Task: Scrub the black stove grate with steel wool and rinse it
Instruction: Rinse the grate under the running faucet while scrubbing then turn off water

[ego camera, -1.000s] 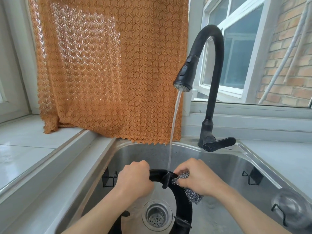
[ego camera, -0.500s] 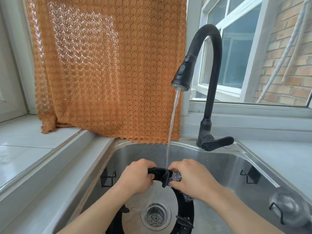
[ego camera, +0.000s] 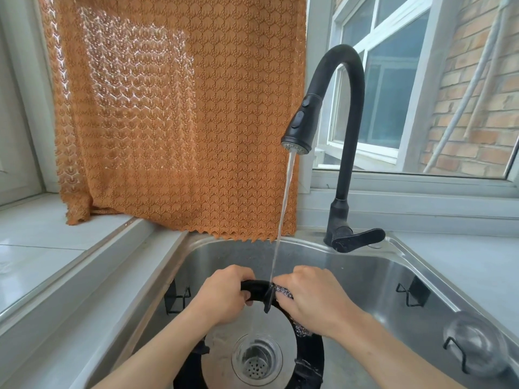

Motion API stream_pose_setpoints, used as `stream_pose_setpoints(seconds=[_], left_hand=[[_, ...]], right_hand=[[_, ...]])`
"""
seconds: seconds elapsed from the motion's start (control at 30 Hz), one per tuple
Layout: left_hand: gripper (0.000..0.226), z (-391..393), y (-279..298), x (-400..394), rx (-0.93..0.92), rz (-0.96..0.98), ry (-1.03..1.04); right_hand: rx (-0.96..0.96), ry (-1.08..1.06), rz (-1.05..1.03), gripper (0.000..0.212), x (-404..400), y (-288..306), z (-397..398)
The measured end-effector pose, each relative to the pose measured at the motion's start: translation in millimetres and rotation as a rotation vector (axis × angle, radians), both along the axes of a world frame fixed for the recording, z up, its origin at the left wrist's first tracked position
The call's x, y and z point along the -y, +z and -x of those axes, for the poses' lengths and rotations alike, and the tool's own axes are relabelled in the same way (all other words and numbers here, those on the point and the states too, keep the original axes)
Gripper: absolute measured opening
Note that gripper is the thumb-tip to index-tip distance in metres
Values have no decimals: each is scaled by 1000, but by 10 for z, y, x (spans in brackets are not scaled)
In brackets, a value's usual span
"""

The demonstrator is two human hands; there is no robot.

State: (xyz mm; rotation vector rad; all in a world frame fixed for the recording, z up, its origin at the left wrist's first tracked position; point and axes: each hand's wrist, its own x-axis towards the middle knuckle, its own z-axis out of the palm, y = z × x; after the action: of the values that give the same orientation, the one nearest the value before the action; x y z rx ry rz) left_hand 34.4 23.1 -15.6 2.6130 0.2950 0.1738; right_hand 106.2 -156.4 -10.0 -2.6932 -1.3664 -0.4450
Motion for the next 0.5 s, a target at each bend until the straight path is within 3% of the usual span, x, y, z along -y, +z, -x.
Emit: stream_pose_setpoints(seconds=[0.17, 0.37, 0.5], left_hand=[[30, 0, 11, -4, -26, 31, 57], [35, -39, 6, -37, 24, 136, 95], [37, -62, -12, -16, 41, 157, 83]], right_hand=[[-366, 12, -273, 25, 99, 61, -126], [-581, -132, 52, 37, 308, 30, -284], [-589, -149, 75, 42, 343, 55, -305]])
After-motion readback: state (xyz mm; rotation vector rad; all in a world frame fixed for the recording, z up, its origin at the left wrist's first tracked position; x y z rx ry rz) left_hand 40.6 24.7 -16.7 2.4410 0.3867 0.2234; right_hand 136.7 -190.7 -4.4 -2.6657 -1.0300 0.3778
